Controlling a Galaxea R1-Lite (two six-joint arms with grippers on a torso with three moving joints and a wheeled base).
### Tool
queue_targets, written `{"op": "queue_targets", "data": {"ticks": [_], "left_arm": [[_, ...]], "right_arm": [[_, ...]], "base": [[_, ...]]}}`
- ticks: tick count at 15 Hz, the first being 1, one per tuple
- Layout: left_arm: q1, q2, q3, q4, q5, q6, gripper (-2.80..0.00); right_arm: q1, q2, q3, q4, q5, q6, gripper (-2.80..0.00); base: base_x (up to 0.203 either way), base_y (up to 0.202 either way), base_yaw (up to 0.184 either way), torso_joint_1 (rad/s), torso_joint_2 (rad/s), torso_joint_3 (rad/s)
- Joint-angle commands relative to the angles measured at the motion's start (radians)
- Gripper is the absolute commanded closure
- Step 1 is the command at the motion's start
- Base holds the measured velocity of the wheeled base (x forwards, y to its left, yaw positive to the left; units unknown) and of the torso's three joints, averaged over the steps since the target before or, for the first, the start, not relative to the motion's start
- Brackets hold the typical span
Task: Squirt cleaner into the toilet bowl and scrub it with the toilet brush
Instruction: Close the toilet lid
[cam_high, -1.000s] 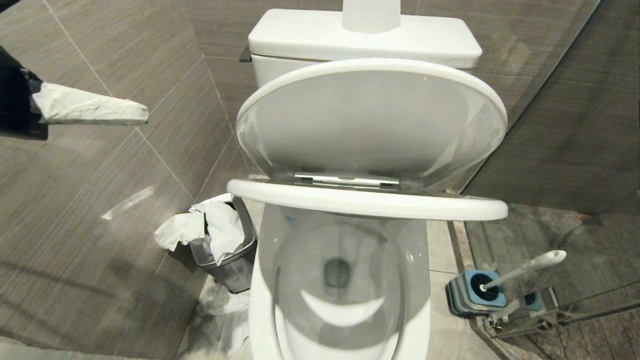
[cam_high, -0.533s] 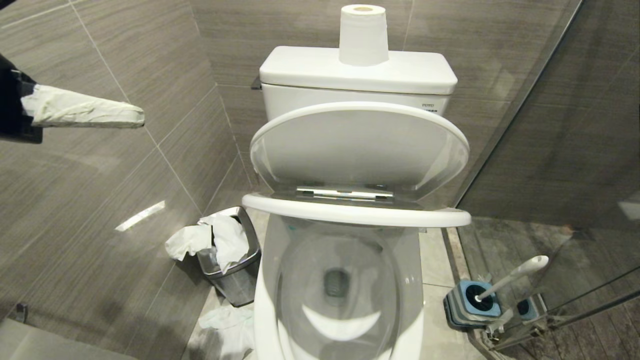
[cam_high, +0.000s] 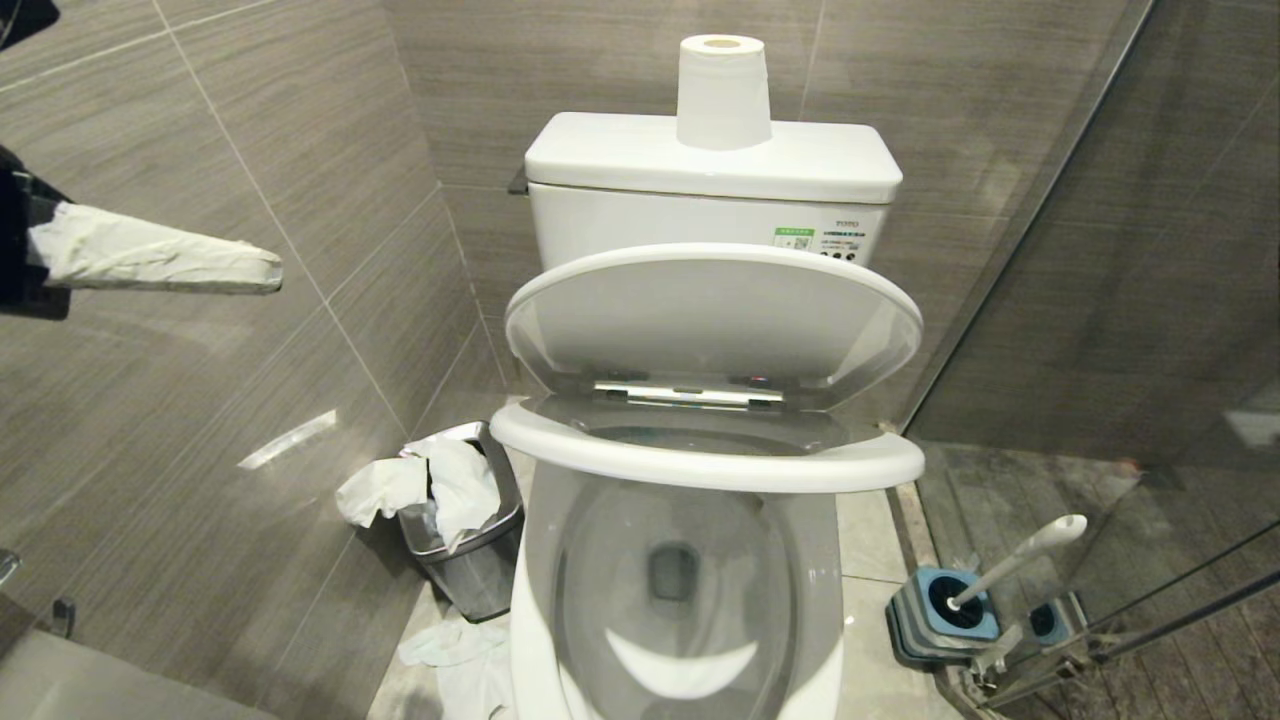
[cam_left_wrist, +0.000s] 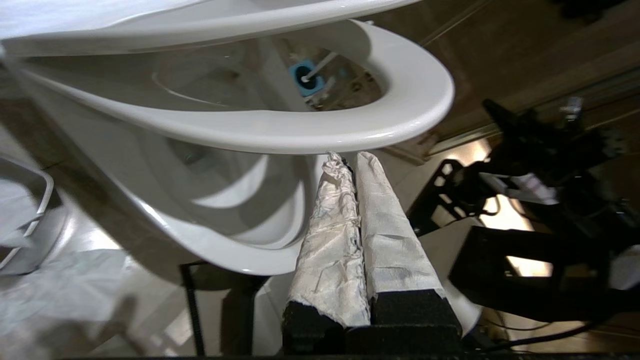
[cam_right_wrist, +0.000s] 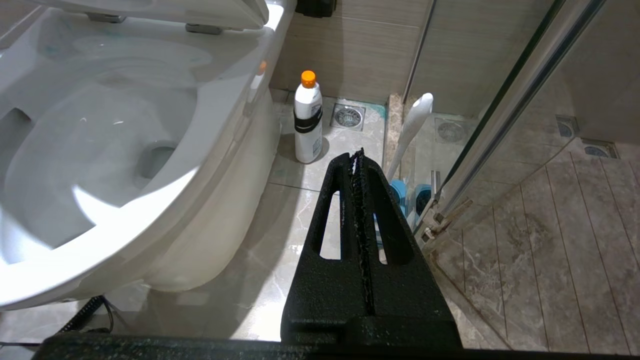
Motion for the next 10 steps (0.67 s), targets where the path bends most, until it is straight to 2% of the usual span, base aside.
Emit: {"op": "queue_targets", "data": {"ticks": [1,3,4,7,10], "left_arm": [[-0.058,0.027,-0.067,0.007,0.154,0.011,0.00],[-0.147,0.082,-0.172,-0.037,0.311,0.010,0.00],[-0.195,0.102,-0.176,-0.135,0.407,0.005,0.00],[-0.351,0.181,-0.172,-0.317,0.740,-0.006,0.00],[-0.441,0.270,-0.172,-0.395,0.934,-0.013,0.00]], "right_arm": [[0.001,0.001,0.000,0.000,0.000,0.000,0.00],[0.000,0.001,0.000,0.000,0.000,0.000,0.00],[0.000,0.001,0.001,0.000,0.000,0.000,0.00],[0.000,0.001,0.000,0.000,0.000,0.000,0.00],[0.001,0.001,0.000,0.000,0.000,0.000,0.00]], "base": [[0.000,0.000,0.000,0.000,0.00,0.000],[0.000,0.000,0.000,0.000,0.00,0.000],[0.000,0.000,0.000,0.000,0.00,0.000],[0.000,0.000,0.000,0.000,0.00,0.000],[0.000,0.000,0.000,0.000,0.00,0.000]]}}
